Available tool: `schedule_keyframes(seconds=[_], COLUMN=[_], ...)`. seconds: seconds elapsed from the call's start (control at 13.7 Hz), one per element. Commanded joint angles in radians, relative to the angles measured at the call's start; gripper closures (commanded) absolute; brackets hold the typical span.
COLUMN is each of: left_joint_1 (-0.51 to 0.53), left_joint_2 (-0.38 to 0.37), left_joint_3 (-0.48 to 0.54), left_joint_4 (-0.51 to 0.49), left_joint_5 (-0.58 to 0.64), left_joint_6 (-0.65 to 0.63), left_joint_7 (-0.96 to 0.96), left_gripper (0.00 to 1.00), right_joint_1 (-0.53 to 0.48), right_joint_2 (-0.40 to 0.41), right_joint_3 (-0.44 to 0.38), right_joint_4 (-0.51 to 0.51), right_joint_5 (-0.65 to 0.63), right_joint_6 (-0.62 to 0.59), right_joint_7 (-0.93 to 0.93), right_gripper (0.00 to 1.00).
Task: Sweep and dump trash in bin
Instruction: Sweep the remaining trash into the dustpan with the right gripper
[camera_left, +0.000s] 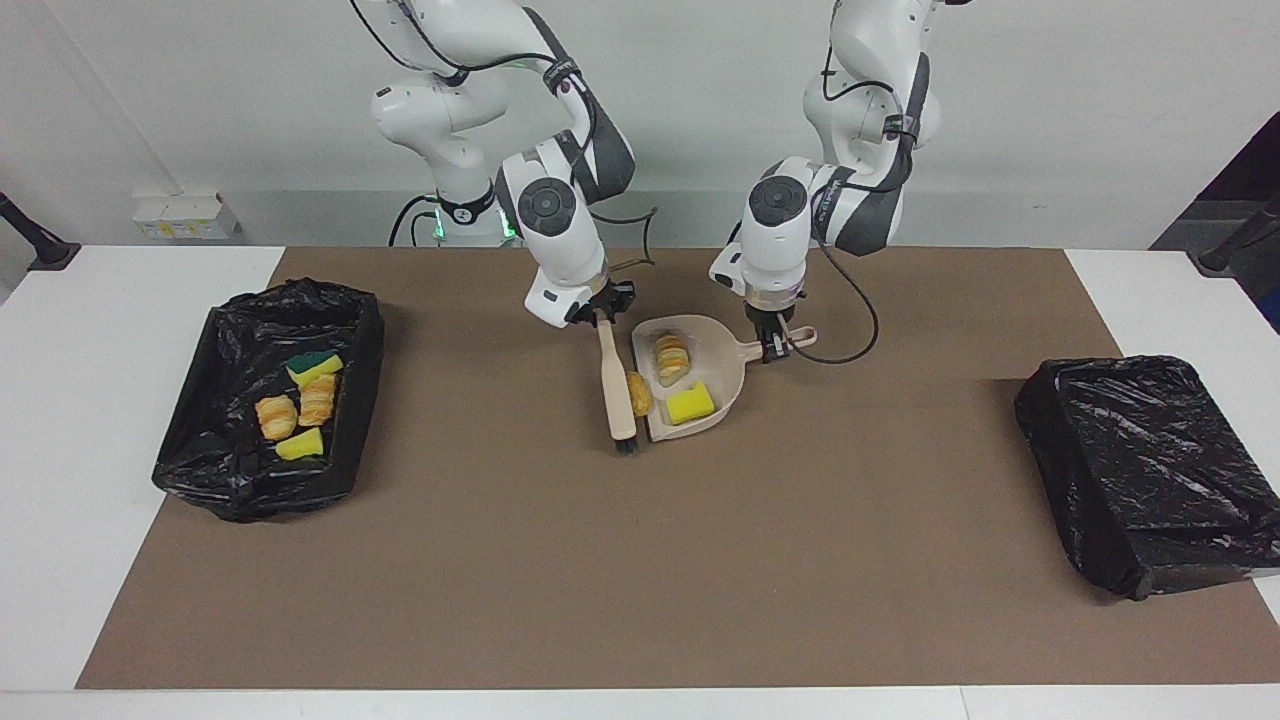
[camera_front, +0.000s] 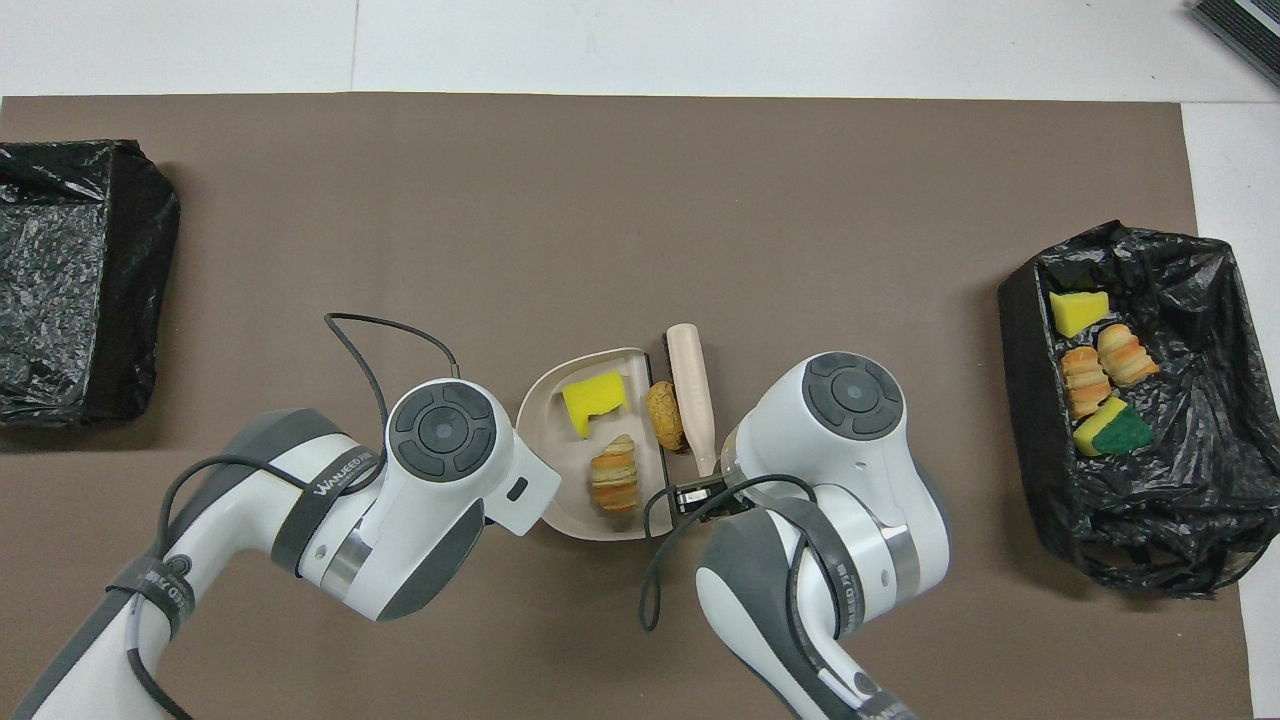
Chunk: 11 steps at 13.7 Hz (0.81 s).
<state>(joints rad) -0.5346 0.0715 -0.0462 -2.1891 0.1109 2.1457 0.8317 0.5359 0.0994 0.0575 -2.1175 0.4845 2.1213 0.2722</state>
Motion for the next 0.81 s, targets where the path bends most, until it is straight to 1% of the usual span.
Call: schedule_keyframes(seconds=[0.0,0.07,0.22,0.29,0.37,0.51,0.59,0.73], left_joint_1=[-0.016,-0.015,-0.012,-0.008,-0.001,0.005,0.007,0.042], left_joint_2=[-0.022,-0.022,-0.021,-0.021,-0.018,-0.018,-0.018,-0.032], left_joint_3=[0.008,0.008,0.009,0.008,0.008,0.009,0.009,0.009], left_joint_4=[-0.017,-0.017,-0.017,-0.017,-0.017,-0.017,-0.017,-0.015], left_joint_5=[0.013,0.013,0.013,0.013,0.012,0.010,0.010,0.009], left_joint_6=[0.002,0.009,0.016,0.017,0.020,0.020,0.022,0.031], left_joint_7=[0.009,0.010,0.020,0.024,0.053,0.133,0.147,0.183], left_gripper=[1.00,1.00,1.00,1.00,1.00,1.00,1.00,1.00], right_joint_1=[0.010,0.006,-0.004,-0.022,-0.039,-0.086,-0.124,-0.200], right_joint_2=[-0.036,-0.059,-0.110,-0.139,-0.167,-0.210,-0.230,-0.265], right_joint_3=[-0.004,-0.007,-0.021,-0.022,-0.022,-0.022,-0.024,-0.024], right_joint_4=[0.036,0.036,0.039,0.047,0.063,0.117,0.135,0.148], right_joint_5=[0.043,0.043,0.022,-0.019,-0.096,-0.234,-0.286,-0.357], right_joint_6=[-0.010,-0.026,-0.104,-0.154,-0.212,-0.370,-0.445,-0.535], right_joint_7=[0.036,0.039,0.048,0.061,0.087,0.108,0.096,0.023], right_gripper=[1.00,1.00,1.00,1.00,1.00,1.00,1.00,1.00])
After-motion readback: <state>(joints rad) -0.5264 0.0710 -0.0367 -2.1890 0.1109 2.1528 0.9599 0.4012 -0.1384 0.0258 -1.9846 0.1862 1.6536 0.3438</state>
